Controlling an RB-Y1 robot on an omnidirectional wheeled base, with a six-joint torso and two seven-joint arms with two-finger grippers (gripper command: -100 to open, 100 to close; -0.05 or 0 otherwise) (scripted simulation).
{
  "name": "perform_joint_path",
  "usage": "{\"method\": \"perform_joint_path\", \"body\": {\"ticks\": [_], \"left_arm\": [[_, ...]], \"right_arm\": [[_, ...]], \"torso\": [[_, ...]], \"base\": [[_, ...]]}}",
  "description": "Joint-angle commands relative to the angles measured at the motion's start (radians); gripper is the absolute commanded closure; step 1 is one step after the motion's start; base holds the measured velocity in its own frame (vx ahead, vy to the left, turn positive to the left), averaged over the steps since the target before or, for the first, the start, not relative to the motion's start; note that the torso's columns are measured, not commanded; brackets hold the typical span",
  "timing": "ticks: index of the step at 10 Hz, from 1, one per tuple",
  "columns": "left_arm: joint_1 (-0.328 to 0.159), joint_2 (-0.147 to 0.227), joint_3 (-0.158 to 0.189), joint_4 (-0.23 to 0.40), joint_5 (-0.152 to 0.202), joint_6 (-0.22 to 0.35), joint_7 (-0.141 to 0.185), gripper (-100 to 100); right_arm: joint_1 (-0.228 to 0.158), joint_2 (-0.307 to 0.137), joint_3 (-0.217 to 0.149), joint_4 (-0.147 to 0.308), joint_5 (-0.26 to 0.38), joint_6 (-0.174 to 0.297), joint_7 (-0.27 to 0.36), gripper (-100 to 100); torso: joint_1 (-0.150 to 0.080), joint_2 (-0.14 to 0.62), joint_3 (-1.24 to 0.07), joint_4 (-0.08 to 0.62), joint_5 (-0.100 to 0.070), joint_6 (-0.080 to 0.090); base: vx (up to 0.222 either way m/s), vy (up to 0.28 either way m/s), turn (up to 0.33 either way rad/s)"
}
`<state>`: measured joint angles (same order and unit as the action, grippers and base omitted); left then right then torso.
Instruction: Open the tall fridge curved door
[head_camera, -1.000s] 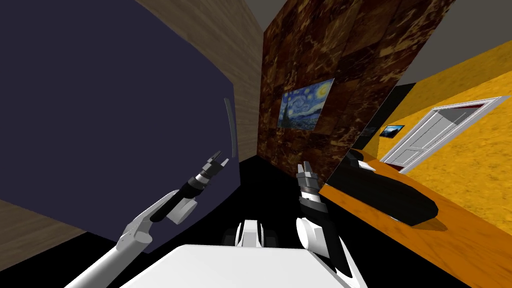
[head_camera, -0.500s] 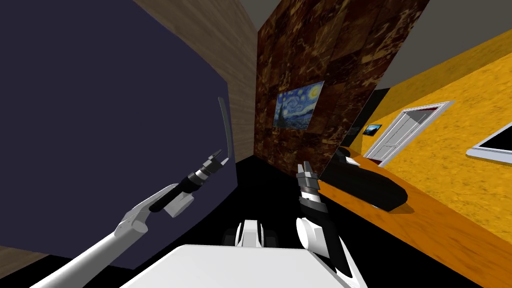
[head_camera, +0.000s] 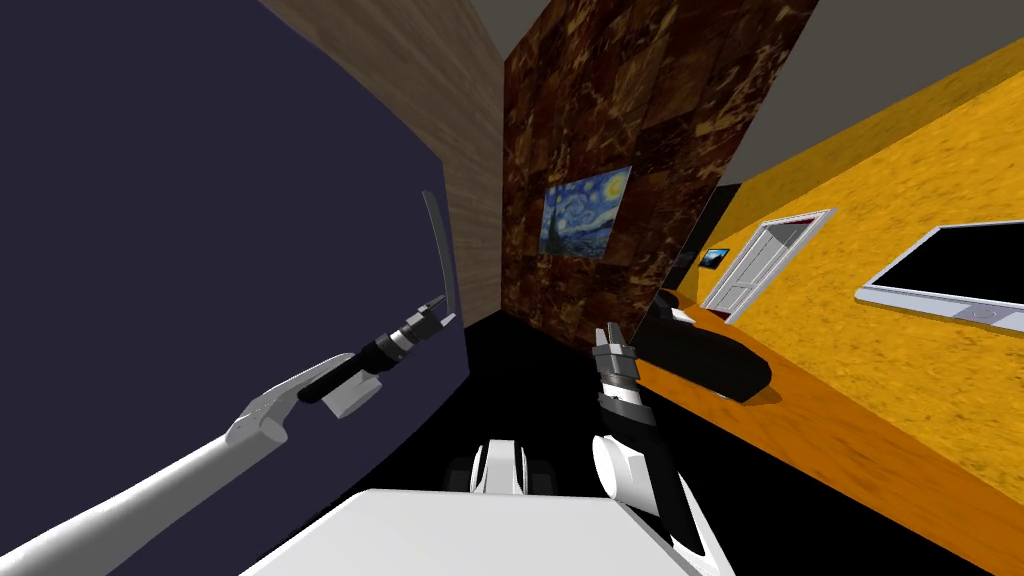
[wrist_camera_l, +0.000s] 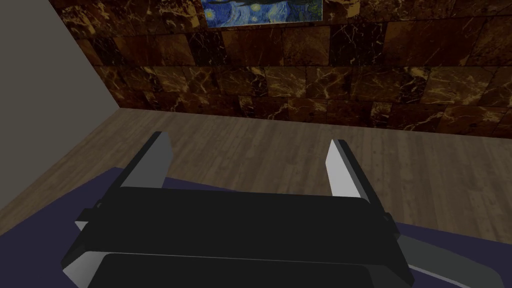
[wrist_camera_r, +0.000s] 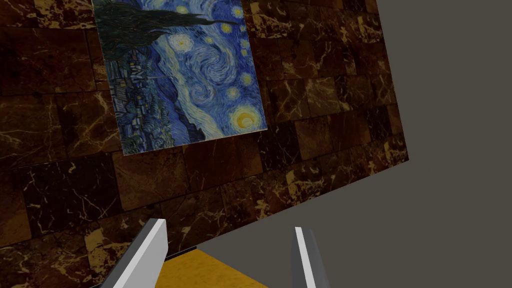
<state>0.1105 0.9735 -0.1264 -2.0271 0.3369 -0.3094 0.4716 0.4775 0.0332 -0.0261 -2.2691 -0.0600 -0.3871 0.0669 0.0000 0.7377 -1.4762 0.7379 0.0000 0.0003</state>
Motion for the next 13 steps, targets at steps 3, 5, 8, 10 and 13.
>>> {"method": "perform_joint_path", "body": {"ticks": [3, 5, 8, 10, 13], "left_arm": [[-0.025, 0.119, -0.009, 0.030, 0.039, 0.010, 0.020, -100], [-0.042, 0.183, -0.015, 0.051, 0.065, 0.019, 0.031, -100], [-0.075, 0.278, -0.030, 0.097, 0.112, 0.036, 0.047, -100], [-0.090, 0.343, -0.038, 0.122, 0.134, 0.044, 0.053, -100], [-0.104, 0.434, -0.046, 0.148, 0.155, 0.051, 0.058, -100]], "right_arm": [[0.000, 0.000, 0.000, 0.000, 0.000, 0.000, 0.000, 0], [0.000, 0.000, 0.000, 0.000, 0.000, 0.000, 0.000, 0], [0.000, 0.000, 0.000, 0.000, 0.000, 0.000, 0.000, 0], [0.000, 0.000, 0.000, 0.000, 0.000, 0.000, 0.000, 0], [0.000, 0.000, 0.000, 0.000, 0.000, 0.000, 0.000, 0]], "torso": [[0.000, 0.000, 0.000, 0.000, 0.000, -0.001], [0.000, 0.000, 0.000, 0.000, 0.000, 0.000], [0.000, 0.000, 0.000, 0.000, 0.000, 0.000], [0.000, 0.000, 0.000, 0.000, 0.000, -0.001], [0.000, 0.000, 0.000, 0.000, 0.000, 0.000]], "base": [[0.014, 0.006, -0.076], [0.014, 0.006, -0.096], [0.026, 0.014, -0.115], [0.027, 0.020, -0.064], [0.029, 0.020, -0.070]]}}
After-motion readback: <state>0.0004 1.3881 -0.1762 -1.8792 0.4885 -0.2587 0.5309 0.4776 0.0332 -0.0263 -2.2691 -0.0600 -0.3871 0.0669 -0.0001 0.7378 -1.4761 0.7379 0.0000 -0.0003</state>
